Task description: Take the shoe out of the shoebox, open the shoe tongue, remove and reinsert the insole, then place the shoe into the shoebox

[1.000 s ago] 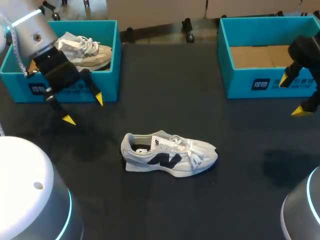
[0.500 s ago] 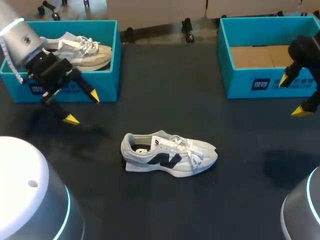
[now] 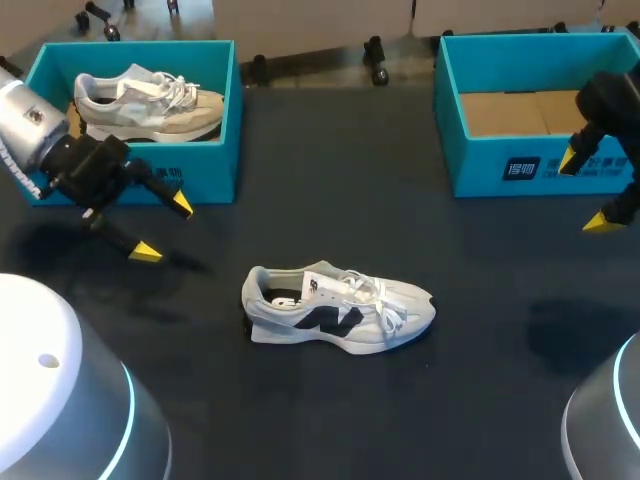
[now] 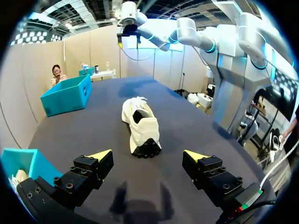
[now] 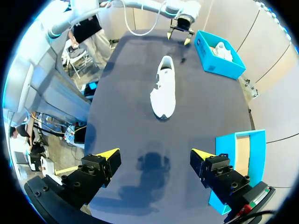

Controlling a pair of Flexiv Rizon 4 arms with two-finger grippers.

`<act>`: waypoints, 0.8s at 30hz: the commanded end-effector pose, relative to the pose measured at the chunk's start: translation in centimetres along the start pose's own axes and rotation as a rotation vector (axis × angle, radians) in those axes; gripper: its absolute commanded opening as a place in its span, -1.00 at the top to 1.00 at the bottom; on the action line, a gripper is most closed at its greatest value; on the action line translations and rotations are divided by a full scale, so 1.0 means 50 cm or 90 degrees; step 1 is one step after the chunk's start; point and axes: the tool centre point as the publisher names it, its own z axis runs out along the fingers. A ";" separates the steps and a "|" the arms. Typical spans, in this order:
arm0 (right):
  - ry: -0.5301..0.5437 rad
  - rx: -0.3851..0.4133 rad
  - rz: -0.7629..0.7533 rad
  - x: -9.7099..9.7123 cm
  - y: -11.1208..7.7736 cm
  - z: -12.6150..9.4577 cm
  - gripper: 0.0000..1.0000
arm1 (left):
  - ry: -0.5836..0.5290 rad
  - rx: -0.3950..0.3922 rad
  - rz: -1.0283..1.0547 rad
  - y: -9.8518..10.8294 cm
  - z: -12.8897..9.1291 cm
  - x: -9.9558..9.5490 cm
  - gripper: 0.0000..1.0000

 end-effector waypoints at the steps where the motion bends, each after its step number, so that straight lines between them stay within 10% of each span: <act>1: 0.001 0.001 0.000 -0.003 0.000 0.001 -1.00 | -0.015 0.020 -0.010 0.021 0.014 0.016 -1.00; 24: 0.001 0.001 0.000 -0.003 0.000 0.001 -1.00 | -0.087 0.088 -0.075 0.102 0.069 0.077 -1.00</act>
